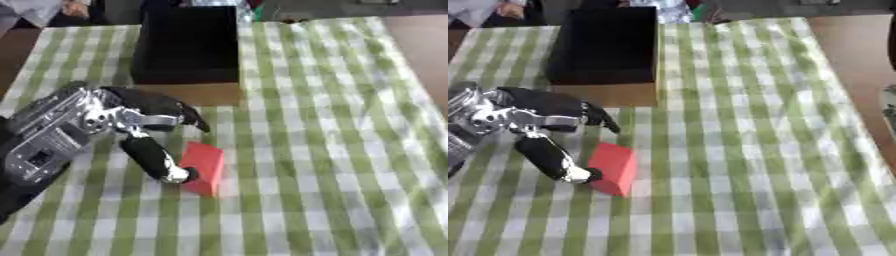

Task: Pick up objects on the table and place them in the box.

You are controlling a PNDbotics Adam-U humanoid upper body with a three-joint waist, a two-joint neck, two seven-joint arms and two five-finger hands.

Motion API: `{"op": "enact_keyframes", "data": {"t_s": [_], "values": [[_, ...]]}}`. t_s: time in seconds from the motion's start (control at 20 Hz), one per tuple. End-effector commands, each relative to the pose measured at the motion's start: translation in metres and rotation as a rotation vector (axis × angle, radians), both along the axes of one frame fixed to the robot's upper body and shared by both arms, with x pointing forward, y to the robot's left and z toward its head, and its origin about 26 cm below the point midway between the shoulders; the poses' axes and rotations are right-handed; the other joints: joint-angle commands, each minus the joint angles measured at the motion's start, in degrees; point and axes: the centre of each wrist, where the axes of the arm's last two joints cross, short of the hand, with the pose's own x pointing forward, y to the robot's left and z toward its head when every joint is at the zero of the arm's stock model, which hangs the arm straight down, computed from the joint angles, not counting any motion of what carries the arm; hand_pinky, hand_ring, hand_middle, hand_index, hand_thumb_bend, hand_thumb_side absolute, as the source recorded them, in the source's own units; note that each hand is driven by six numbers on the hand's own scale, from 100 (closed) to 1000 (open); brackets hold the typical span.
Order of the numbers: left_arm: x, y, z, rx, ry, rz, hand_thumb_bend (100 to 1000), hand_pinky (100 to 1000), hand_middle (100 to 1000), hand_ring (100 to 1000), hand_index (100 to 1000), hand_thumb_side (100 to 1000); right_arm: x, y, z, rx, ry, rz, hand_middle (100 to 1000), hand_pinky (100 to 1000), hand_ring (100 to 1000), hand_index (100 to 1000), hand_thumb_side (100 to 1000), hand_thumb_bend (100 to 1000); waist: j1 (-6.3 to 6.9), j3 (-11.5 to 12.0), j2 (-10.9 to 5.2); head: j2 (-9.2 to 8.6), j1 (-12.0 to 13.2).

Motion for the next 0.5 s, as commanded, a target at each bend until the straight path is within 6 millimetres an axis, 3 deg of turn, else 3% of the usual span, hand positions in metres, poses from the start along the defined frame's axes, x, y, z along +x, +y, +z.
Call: {"op": "enact_keyframes", "data": {"t_s": [0.05, 0.15, 0.5], "values": [[0.002, 0.0027, 0.0039, 0.009, -0.012, 0.004, 454, 1000, 909, 951, 974, 604, -0.004, -0.0001, 0.0072, -0.01, -0.025, 0.006, 582, 779, 740, 830, 676, 100, 0.57, -0.1, -1.37, -0.46, 0.1], [0.0029, 0.0026, 0.0032, 0.009, -0.015, 0.009, 559, 1000, 909, 954, 972, 638, -0.0039, -0.0001, 0.0066, -0.009, -0.023, 0.007, 581, 779, 739, 830, 676, 100, 0.54, -0.1, -1.32, -0.5, 0.1], [0.0099, 0.0015, -0.0027, 0.057, -0.079, 0.038, 550, 1000, 913, 963, 966, 655, -0.0038, 0.0, 0.0054, -0.006, -0.019, 0.008, 575, 780, 735, 826, 676, 100, 0.37, -0.2, -1.1, -0.62, 0.2]]}}
